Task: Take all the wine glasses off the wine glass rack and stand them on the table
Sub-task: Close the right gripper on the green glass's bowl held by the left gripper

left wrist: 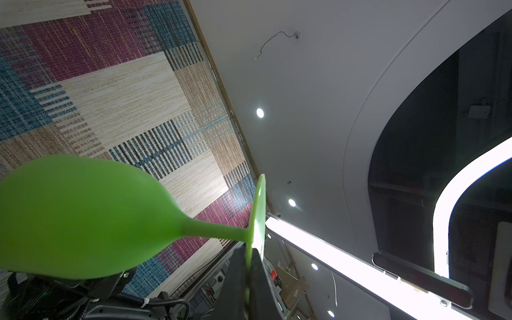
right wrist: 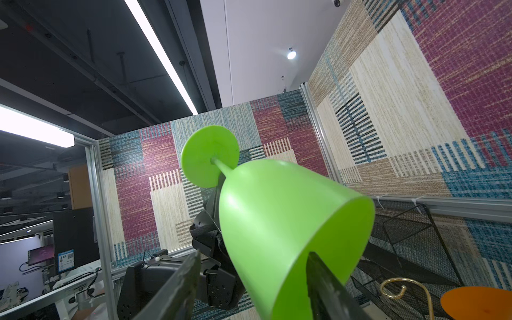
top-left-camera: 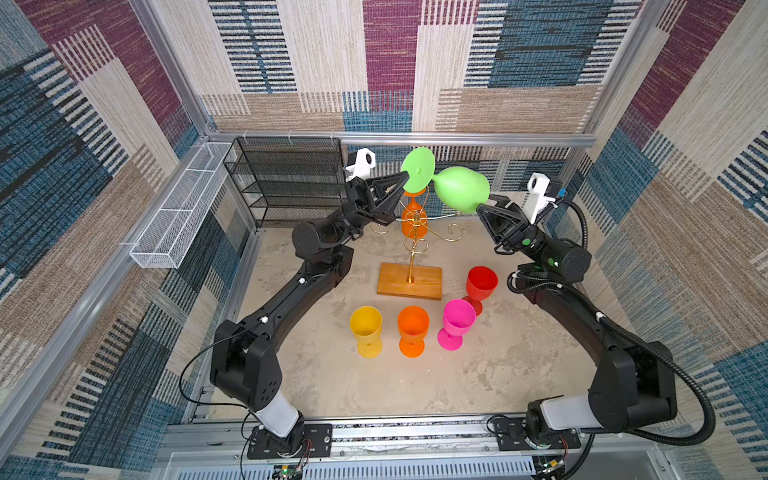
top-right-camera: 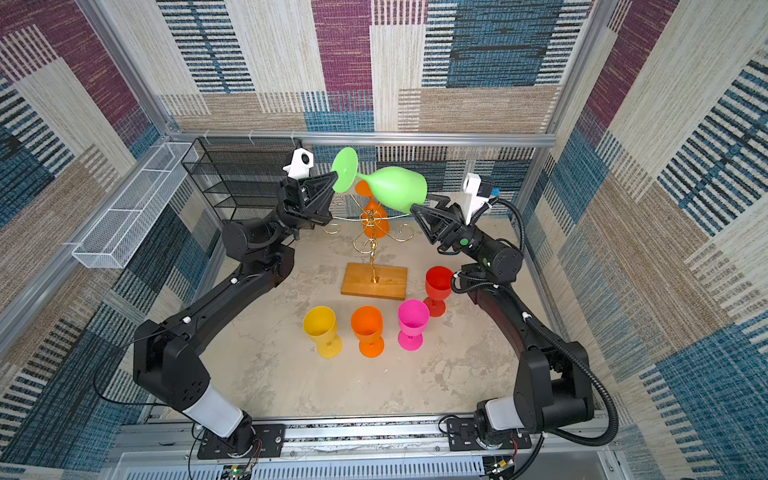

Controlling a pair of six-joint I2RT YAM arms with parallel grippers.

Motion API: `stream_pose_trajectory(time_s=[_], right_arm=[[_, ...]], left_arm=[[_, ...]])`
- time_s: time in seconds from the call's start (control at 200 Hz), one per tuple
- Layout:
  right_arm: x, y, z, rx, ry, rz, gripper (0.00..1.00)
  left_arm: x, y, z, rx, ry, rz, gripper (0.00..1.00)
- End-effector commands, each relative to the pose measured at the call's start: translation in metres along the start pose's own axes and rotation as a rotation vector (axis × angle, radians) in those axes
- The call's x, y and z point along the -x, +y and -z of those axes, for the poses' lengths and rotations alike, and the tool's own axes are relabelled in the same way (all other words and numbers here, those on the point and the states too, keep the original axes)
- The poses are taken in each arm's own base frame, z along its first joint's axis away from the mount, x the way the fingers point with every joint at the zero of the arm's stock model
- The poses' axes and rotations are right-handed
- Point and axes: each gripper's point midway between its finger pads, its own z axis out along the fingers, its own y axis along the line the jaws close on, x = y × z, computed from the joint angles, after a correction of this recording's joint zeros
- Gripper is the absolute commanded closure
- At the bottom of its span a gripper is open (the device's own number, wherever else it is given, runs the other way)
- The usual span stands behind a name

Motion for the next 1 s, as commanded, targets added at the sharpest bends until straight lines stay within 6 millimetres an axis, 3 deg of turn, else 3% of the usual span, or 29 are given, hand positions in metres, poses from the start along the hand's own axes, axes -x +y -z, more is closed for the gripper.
stream_pose_trajectory(time_s=[0.0, 0.175, 0.676, 0.791, 0.997], right_arm=[[0.002, 0.015, 0.001, 0.046, 0.001, 0.035, 0.39], [-0.001, 0.017, 0.004, 0.038, -0.002, 0.040, 0.44], [0.003, 0.027, 0.009, 0.001, -0.022, 0.083, 0.58], [0.003, 0.026, 0.009, -0.002, -0.022, 0.072, 0.66], [0.004, 0.025, 0.008, -0.016, -0.017, 0.046, 0.85]], left_arm=[[-0.005, -0.009, -0.003, -0.060, 0.012, 0.001, 1.00], [0.000, 0.005, -0.003, -0.059, -0.011, 0.059, 1.00], [0.006, 0.022, -0.004, -0.068, -0.058, 0.142, 1.00], [0.005, 0.026, -0.005, -0.069, -0.066, 0.149, 1.00], [-0.002, 0.023, -0.011, -0.081, -0.048, 0.148, 0.88]])
